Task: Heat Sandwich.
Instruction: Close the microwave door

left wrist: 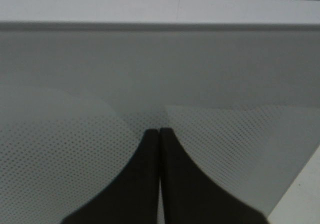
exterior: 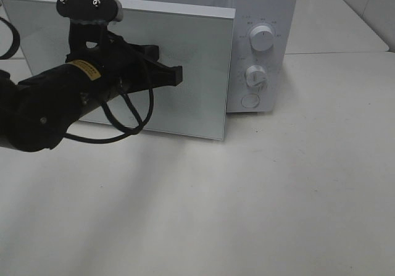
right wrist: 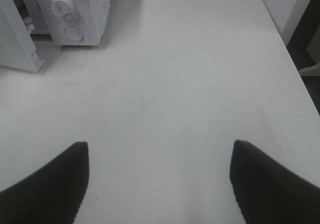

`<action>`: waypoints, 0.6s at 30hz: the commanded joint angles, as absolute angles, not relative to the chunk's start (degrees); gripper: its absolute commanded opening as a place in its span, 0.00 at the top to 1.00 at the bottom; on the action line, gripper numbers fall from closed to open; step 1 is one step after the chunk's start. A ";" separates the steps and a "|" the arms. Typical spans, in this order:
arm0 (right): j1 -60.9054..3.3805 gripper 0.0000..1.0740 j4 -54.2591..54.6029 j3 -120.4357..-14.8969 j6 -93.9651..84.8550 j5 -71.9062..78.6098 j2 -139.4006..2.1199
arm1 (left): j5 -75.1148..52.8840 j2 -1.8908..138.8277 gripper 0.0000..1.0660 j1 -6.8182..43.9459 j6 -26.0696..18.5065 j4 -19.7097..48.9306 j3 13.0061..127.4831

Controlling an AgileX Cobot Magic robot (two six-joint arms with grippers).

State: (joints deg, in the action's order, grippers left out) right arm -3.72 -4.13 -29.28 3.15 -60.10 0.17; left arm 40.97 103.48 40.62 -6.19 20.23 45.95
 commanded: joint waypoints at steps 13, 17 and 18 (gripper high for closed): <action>-3.38 0.30 -4.01 -28.99 2.92 -59.47 1.72 | 38.33 109.26 1.00 41.31 -9.00 22.52 56.26; -3.38 0.30 -4.01 -28.99 2.92 -59.47 1.72 | 38.27 110.75 1.00 41.31 -9.00 22.63 57.81; -3.38 0.30 -4.01 -28.99 2.92 -59.47 1.72 | 38.22 111.04 1.00 41.31 -9.00 22.69 58.16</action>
State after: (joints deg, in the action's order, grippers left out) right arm -3.72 -4.13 -29.28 3.15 -60.10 0.17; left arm 38.16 110.24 40.97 -8.88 22.17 56.84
